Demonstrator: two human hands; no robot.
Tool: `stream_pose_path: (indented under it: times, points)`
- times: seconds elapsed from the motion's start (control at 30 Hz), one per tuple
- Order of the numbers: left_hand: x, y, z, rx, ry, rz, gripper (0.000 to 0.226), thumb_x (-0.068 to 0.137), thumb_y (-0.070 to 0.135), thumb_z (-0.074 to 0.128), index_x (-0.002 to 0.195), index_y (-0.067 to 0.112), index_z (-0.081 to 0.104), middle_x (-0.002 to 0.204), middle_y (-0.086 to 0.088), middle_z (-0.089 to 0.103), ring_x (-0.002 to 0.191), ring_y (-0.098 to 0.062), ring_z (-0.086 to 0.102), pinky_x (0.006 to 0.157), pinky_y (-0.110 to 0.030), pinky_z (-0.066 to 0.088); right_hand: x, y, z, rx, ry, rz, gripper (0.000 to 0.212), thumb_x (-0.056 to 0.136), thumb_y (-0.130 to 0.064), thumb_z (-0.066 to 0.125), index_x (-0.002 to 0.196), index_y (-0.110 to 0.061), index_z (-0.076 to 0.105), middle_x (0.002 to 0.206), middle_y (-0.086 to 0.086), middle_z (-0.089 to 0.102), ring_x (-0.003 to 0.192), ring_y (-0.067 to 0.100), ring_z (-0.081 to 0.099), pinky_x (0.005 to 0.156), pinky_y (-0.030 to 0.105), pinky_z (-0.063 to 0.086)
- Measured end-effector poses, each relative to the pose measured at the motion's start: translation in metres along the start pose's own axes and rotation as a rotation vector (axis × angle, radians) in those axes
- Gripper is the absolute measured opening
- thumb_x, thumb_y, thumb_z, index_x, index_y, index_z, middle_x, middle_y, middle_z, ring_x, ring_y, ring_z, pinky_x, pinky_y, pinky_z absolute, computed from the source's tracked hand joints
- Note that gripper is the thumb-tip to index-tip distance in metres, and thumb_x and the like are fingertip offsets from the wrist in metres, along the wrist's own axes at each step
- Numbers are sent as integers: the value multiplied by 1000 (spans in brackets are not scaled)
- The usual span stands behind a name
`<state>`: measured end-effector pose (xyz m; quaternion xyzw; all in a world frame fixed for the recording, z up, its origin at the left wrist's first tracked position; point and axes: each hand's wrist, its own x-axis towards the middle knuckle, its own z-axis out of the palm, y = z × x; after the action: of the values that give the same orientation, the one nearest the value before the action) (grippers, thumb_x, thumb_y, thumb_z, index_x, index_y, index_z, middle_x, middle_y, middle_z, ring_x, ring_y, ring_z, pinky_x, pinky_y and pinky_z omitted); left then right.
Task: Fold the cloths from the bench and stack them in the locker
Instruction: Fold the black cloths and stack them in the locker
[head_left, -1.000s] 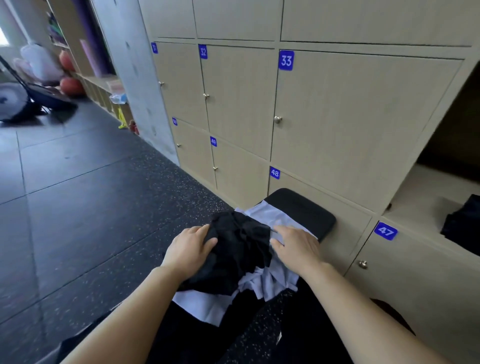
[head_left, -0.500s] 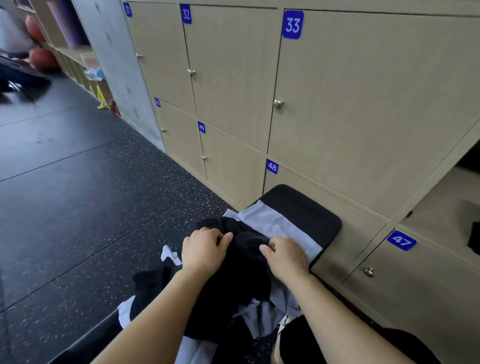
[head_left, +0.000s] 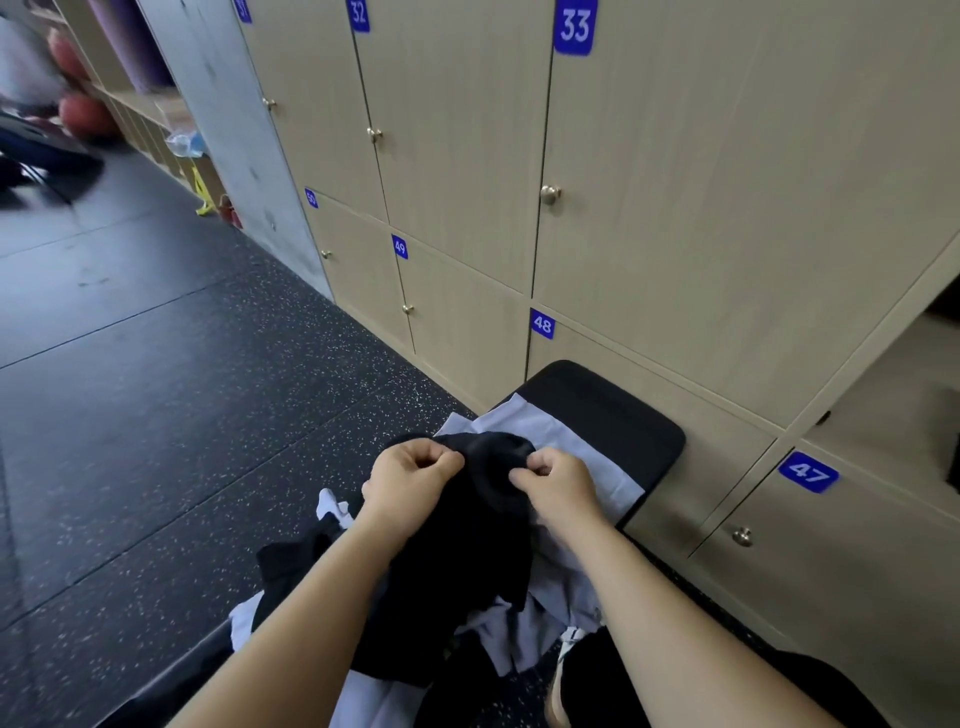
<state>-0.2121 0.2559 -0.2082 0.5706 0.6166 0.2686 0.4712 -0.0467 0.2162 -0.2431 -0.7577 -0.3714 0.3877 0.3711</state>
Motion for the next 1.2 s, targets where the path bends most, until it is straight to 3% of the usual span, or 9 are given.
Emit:
stream_pose_path:
  times: [0.07,0.13,0.23,0.37,0.5,0.83,0.93,1.07,1.2]
  points:
    - [-8,11,-6,-140,-18,79,20,83,26,71,66,18,65,56,6,58,56,-13,51,61,-24,48,-7,-13,-12,174,26,-59,17,79,-11,71,72,-15,56,64,-5,56,63,11,53,59,22,42]
    - [-18,24,-13,-217,-20,169,21,90,13,65,69,12,63,59,2,54,55,-12,45,52,-21,40,-19,-30,-29,327,29,-109,22,79,-3,70,67,-12,53,54,-7,49,49,4,45,51,16,39]
    - [-30,48,-24,-296,-43,276,22,92,15,63,75,1,61,69,-8,55,61,-15,45,57,-26,38,-37,-56,-58,540,-21,-182,30,78,6,67,63,-12,49,51,-4,46,47,4,43,46,15,39]
    - [-50,89,-31,-375,-72,377,22,95,12,59,73,9,61,64,0,58,58,-11,42,60,-26,34,-62,-94,-90,688,-73,-286,28,57,-7,73,56,-22,49,64,6,44,64,20,43,62,32,41]
    - [-71,129,-38,-384,-83,480,18,96,12,56,82,4,64,67,3,64,62,-6,53,67,-23,40,-84,-122,-130,684,-8,-414,36,74,11,66,66,-17,46,64,1,51,61,14,50,59,20,44]
    - [-112,188,-42,-441,-158,506,19,94,26,63,86,9,69,79,-2,67,70,-9,58,74,-22,42,-134,-156,-188,455,140,-650,29,82,10,63,99,-12,70,84,5,71,76,10,67,75,19,54]
    - [-123,196,-42,-363,-234,544,12,89,11,68,99,5,72,94,-14,75,87,-13,70,83,-21,49,-142,-160,-196,424,205,-661,31,82,13,60,103,-8,68,81,2,70,73,6,66,70,14,51]
    - [-133,207,-40,-229,-62,614,17,88,13,70,78,1,65,58,4,58,49,-2,50,54,-12,39,-146,-158,-208,167,332,-649,32,82,1,65,113,-9,69,82,-6,66,75,2,60,73,14,48]
    - [-134,209,-35,-172,-2,648,30,88,24,72,69,8,55,56,6,45,51,-9,36,52,-21,32,-150,-156,-219,-63,450,-661,14,82,-15,68,94,-21,73,69,-13,59,67,3,53,69,23,43]
